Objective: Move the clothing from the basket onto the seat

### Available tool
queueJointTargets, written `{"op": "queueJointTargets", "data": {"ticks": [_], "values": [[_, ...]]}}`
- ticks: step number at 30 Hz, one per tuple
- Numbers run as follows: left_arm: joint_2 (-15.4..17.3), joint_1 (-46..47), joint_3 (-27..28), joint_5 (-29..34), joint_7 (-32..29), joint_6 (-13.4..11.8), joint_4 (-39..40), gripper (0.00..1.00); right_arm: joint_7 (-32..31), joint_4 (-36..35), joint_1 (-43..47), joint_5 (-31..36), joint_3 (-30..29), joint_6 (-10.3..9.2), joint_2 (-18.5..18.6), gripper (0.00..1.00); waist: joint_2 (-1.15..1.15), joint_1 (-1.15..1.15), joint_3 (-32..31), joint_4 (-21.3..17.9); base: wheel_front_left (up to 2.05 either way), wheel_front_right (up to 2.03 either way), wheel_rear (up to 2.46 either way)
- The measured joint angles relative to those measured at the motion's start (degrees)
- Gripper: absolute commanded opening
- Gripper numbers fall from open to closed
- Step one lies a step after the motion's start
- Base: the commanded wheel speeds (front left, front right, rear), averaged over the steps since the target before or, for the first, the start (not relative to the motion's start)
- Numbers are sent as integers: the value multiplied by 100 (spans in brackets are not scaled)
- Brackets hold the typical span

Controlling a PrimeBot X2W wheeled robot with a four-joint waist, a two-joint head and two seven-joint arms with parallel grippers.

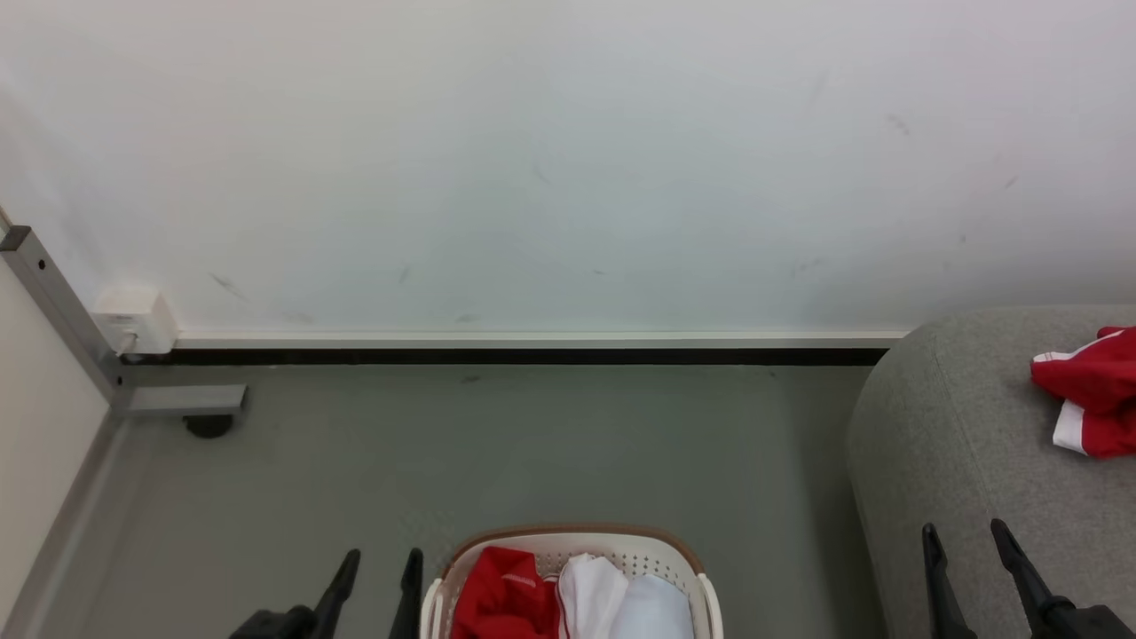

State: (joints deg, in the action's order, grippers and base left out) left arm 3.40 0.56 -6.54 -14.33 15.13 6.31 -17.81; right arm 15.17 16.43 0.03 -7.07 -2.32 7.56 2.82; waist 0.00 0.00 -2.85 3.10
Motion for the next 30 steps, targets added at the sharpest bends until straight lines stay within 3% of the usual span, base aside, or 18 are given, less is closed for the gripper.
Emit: {"op": "queueJointTargets", "data": {"ticks": [12,21,30], "values": [[256,947,-832,648,-335,79,-1381,100,0,-127,-261,-170,261,0,3,100,0,1,486,-286,0,0,0],[571,2145,-1822,1464,-1126,101,-2639,100,1,-294,-826,-406,531,0,-1,100,0,2,1273,-686,0,0,0],[758,3095,-2303,1722,-1454,118,-3601,100,1,-495,-1332,-764,653,0,4,100,0,2,2247,-1111,0,0,0]]}}
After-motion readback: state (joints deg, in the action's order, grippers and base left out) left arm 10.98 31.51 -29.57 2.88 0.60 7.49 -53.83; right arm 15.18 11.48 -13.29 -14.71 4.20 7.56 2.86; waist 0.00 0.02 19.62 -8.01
